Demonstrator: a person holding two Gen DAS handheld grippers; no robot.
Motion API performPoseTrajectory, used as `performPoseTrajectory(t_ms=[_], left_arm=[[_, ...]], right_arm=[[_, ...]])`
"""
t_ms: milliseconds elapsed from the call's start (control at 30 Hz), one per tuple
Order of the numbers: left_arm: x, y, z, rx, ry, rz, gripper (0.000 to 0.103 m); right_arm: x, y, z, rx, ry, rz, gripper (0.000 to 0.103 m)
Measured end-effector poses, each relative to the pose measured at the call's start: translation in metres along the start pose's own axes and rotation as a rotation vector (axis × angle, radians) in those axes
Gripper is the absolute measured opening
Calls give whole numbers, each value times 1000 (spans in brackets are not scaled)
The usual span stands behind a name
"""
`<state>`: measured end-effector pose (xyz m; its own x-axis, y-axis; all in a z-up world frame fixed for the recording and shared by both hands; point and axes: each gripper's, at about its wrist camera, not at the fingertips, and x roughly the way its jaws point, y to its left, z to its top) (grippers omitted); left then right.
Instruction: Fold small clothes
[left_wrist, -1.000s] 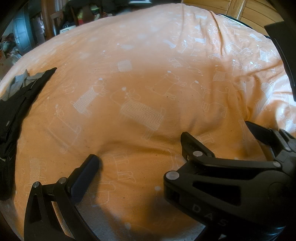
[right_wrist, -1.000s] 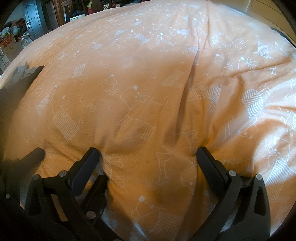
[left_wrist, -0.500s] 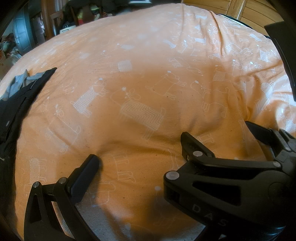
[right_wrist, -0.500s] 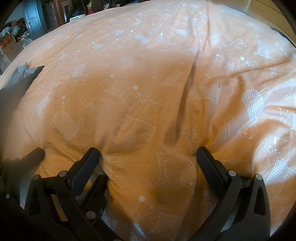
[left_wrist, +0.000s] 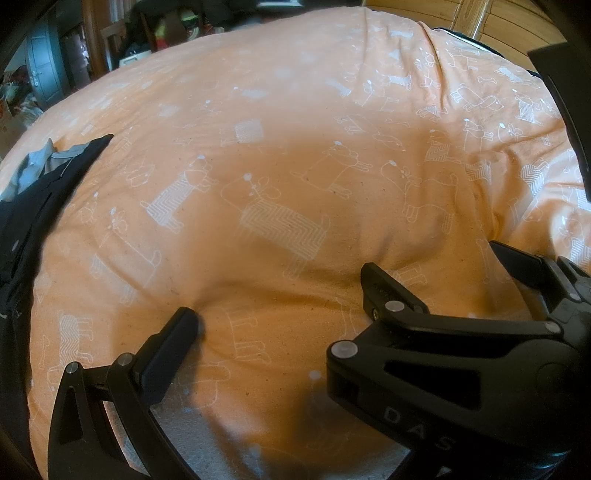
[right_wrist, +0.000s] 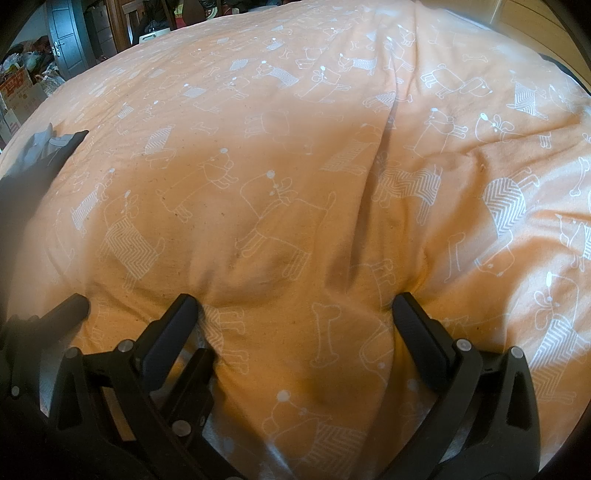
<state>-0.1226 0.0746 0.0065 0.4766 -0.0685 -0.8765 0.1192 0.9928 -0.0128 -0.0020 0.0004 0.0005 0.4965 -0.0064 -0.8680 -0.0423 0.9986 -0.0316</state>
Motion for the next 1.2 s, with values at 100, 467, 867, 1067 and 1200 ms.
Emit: performPoseTrajectory(t_ms=[100, 467, 867, 1067, 1200], left_arm=[[0, 0, 0, 0, 0, 0, 103], [1, 4, 1, 3, 9, -17, 103], [-1, 1, 1, 4, 7, -16, 103], [1, -1, 2, 11, 20, -3, 103], [1, -1, 2, 8, 22, -8, 103]], right_arm=[[0, 0, 0, 0, 1, -1, 103], [1, 1, 2, 2, 26, -1, 103], [2, 2, 2, -2, 42, -8, 103], [2, 1, 2, -4, 27, -10, 103], [3, 0, 2, 1, 19, -1, 103]])
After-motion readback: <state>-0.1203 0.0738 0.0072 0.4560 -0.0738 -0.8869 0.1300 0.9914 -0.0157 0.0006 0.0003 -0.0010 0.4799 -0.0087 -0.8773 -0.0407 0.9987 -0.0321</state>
